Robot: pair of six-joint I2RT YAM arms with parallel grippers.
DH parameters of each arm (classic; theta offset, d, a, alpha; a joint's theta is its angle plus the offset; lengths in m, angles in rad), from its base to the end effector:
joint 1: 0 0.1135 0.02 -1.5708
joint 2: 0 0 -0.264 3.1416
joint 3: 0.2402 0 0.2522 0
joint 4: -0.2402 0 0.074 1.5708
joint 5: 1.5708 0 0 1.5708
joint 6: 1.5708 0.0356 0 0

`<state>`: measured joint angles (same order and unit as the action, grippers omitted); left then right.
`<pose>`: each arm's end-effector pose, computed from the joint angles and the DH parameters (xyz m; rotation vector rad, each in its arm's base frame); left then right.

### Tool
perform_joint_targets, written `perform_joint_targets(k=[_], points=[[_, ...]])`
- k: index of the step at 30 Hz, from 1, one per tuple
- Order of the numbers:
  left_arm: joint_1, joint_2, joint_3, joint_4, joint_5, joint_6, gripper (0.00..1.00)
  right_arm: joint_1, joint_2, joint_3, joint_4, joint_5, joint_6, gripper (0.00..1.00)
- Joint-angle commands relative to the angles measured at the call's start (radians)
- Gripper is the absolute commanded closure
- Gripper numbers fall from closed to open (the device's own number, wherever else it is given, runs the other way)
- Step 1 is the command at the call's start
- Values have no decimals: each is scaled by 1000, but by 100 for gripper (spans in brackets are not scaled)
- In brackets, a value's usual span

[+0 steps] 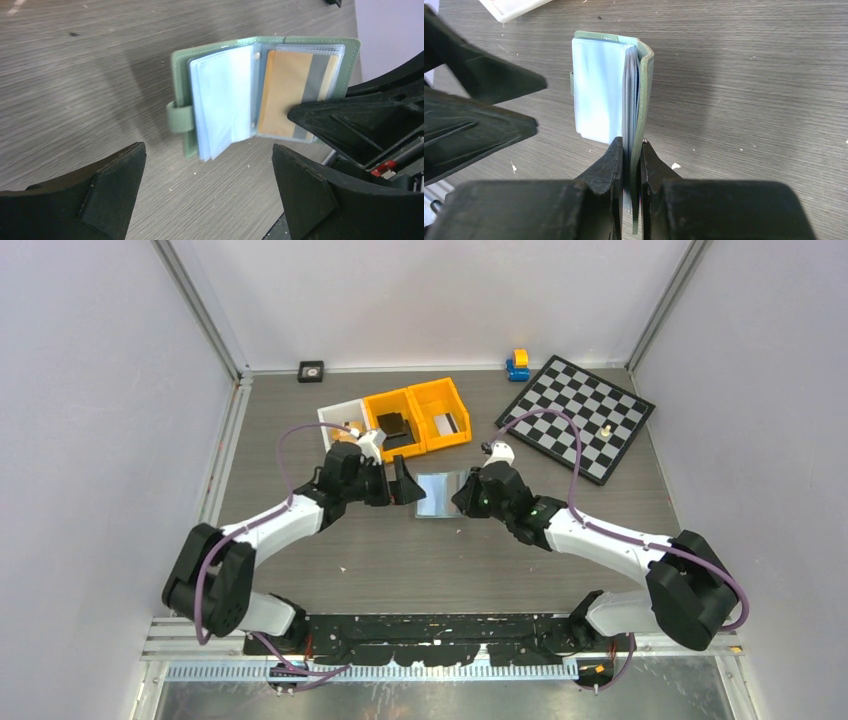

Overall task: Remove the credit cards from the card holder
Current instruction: Remove the credit card from the card holder.

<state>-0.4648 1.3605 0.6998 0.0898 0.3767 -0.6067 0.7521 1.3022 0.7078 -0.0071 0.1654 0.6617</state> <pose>0.2491 -0.1396 0.2109 0.0747 2.2757 -1.0027 0.2059 0.1846 0.2188 -0.0035 2.2324 0.6221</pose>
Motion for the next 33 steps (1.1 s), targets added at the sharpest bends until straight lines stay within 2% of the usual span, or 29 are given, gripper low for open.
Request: perform_joint_targets(k=[1,4,8,12,21,25,28,30,33], points=[[-6,116,61,89,145,-31,0,-6,-44,-10,125,-66,20,100],[-6,168,83,92,174,-49,0,-10,-57,-25,157,-95,26,100],[0,186,95,44,144,-61,0,-18,-71,-42,183,-124,38,99],[11,205,84,79,186,-97,0,-35,-83,-65,223,-151,59,100],[18,130,-1,343,304,-144,11,-134,-87,-130,369,-354,153,100],[18,129,-11,385,326,-158,20,-152,-93,-147,411,-391,166,100],[18,138,-11,391,327,-159,23,-159,-105,-158,433,-407,173,99],[18,139,-16,403,326,-165,23,-161,-116,-168,446,-408,176,100],[18,103,-32,410,304,-161,17,-166,-132,-177,451,-406,176,100]])
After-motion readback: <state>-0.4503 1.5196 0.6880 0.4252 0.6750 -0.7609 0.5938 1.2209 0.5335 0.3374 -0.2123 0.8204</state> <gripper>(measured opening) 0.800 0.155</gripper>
